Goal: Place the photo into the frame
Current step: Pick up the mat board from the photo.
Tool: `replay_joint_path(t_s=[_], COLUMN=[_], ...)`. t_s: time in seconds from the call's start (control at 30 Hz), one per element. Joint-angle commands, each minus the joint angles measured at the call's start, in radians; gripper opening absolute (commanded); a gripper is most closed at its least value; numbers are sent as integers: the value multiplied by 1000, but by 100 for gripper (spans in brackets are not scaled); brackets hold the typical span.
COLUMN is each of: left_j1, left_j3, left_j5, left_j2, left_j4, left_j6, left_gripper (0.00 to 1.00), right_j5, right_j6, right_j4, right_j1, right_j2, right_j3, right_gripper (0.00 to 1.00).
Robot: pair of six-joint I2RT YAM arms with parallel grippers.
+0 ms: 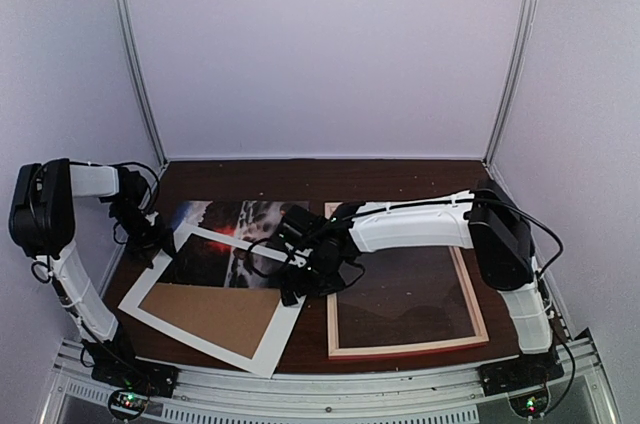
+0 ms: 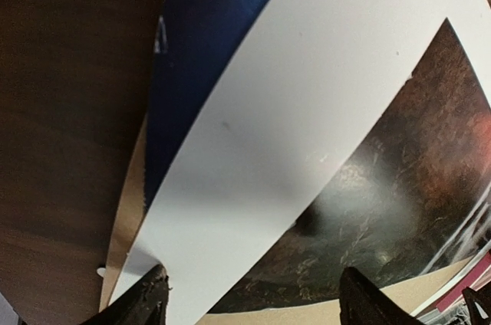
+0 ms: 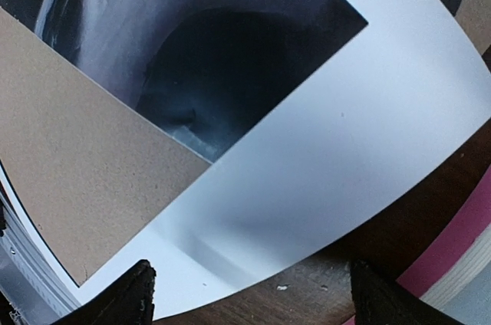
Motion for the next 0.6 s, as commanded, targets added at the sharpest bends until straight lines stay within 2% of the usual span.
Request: replay_joint_path(t_s=[0.0,0.57], left_j1=[4,-11], left_j3=[-29,-80], left_j5=[76,84], left_j2=[-33,-63], left_j4=[15,29], left_j6=[-5,-22], left_gripper=[75,73], right_j5=[37,8], right_j6=[58,247], right_j4=[63,320], right_j1=[-24,-70], right_j2=[22,-59], right_j3=[-29,-173], right_gripper=[87,78])
